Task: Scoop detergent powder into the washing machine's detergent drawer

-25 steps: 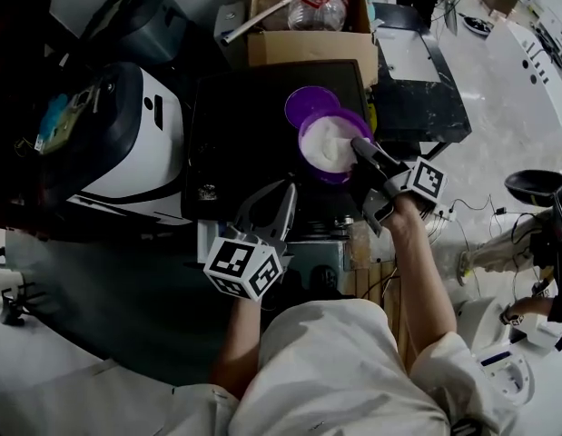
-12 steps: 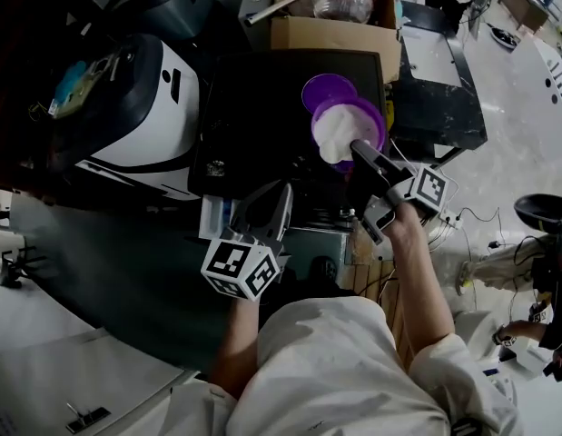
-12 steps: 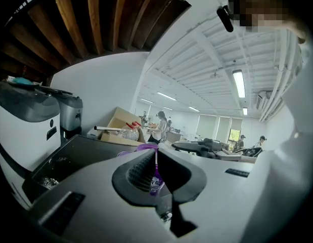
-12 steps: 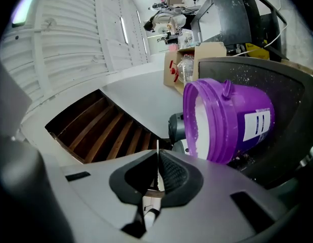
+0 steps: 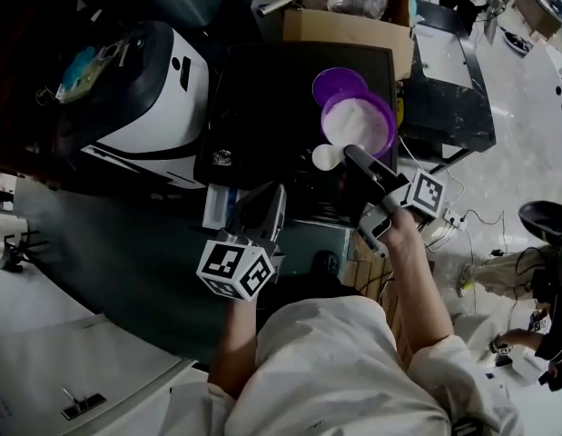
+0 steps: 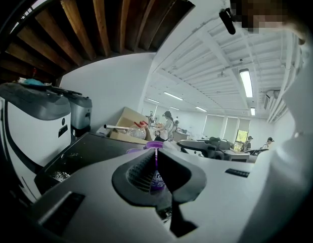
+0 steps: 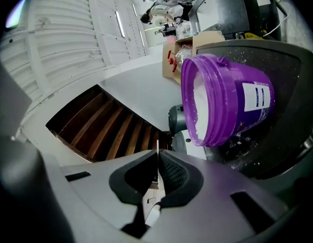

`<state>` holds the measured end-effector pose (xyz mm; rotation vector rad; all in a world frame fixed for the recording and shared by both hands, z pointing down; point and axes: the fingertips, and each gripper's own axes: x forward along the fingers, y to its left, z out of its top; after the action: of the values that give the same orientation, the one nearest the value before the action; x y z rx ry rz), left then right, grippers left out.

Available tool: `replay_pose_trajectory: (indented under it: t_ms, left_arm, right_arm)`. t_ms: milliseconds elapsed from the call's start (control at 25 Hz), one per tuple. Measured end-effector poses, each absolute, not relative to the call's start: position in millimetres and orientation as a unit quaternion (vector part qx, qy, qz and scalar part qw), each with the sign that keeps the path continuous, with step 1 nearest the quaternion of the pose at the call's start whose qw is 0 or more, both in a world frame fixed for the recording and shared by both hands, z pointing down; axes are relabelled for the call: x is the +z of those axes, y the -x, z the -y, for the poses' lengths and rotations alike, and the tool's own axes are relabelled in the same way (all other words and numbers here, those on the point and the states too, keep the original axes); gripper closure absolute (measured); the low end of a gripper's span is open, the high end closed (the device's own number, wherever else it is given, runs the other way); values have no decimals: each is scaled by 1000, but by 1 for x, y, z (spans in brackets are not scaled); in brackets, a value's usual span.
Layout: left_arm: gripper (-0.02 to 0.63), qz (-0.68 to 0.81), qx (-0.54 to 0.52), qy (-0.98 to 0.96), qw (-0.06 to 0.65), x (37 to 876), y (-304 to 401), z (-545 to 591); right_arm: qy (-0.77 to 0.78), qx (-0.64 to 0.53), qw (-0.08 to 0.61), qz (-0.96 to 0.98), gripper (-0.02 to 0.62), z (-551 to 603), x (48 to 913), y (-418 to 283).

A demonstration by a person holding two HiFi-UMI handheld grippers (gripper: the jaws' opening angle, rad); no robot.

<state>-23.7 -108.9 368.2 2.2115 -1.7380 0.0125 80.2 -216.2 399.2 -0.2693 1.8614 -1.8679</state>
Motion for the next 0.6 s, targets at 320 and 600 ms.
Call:
replay_pose_trajectory:
  t_ms: [320, 600]
  left_arm:
    - [579, 631, 4, -757, 171, 378, 50, 90]
    - [580, 664, -4, -728, 173, 382, 87, 62]
  right_arm:
    - [81, -682, 215, -694, 581, 191, 400, -52]
    - [66, -682, 176, -707, 581, 168, 407, -14]
